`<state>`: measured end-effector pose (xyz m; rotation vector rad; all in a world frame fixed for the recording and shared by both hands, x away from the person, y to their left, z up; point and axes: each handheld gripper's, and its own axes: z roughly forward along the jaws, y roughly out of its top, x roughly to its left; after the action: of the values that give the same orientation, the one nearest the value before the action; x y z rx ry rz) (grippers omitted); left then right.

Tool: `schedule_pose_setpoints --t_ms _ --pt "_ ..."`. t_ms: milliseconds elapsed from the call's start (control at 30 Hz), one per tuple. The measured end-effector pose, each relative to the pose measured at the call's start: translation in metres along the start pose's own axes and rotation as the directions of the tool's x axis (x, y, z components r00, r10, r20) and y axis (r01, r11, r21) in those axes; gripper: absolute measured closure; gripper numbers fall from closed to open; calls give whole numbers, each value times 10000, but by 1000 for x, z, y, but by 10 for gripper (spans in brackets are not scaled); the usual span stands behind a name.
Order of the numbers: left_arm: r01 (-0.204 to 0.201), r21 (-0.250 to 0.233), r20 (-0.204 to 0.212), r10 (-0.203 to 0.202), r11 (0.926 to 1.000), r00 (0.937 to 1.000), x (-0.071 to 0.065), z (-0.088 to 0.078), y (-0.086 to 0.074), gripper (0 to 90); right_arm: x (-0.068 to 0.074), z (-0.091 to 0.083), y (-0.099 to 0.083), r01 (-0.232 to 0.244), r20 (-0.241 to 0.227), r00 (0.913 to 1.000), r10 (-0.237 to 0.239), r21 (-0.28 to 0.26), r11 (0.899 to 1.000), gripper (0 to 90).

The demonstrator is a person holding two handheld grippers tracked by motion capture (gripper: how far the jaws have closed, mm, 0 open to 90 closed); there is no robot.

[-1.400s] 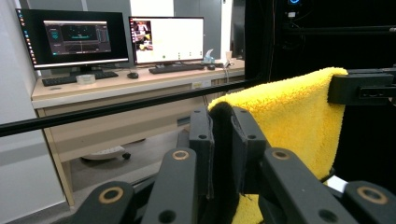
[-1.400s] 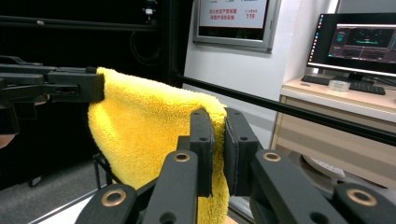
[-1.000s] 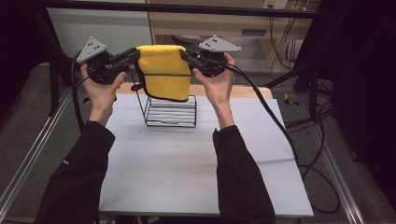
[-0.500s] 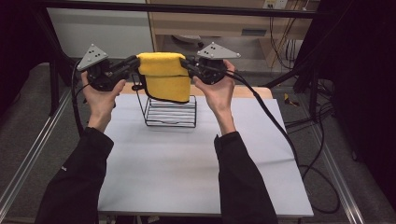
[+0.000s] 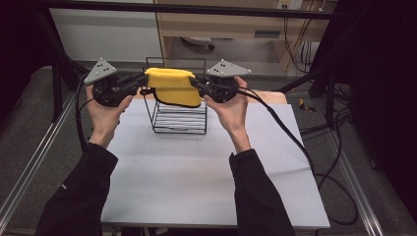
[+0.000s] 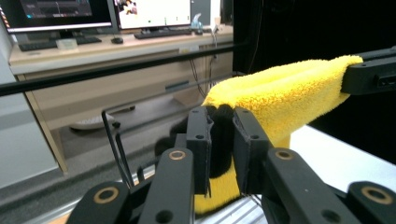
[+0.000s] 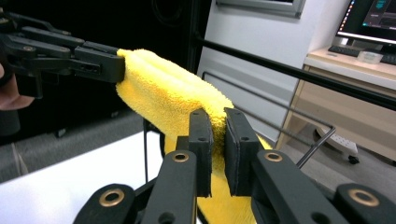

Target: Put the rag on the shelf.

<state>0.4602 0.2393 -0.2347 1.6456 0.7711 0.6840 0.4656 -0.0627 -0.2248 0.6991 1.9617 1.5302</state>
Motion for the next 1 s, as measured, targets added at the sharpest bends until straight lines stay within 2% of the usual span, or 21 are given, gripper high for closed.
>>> schedule_pose_setpoints --t_ms 133,400,600,700,800,933,1000 --pt "-11 243 0 11 9997 10000 0 -2 -7 771 4 0 -4 82 -71 9999 -80 248 9997 823" --pt "-197 727 -3 198 9972 9998 -3 0 -20 753 5 4 -20 -192 -154 9997 200 554 9983 820" --pt "-70 968 175 53 9953 9998 -2 0 -29 732 4 7 -31 -286 -186 9994 298 632 9976 819" --pt "-139 969 206 119 9952 9997 0 -6 -26 707 4 7 -32 -206 -181 9996 218 625 9978 819" --pt "-51 761 218 35 9971 9998 1 -14 -18 674 4 6 -31 -202 -196 9996 214 596 9980 818" --pt "-11 354 151 5 9994 9999 2 -22 -3 676 5 6 -32 -63 -206 9998 78 689 9976 812" --pt "79 300 191 -85 9995 9998 2 -22 3 694 6 6 -33 39 -200 9998 -24 739 9973 810"
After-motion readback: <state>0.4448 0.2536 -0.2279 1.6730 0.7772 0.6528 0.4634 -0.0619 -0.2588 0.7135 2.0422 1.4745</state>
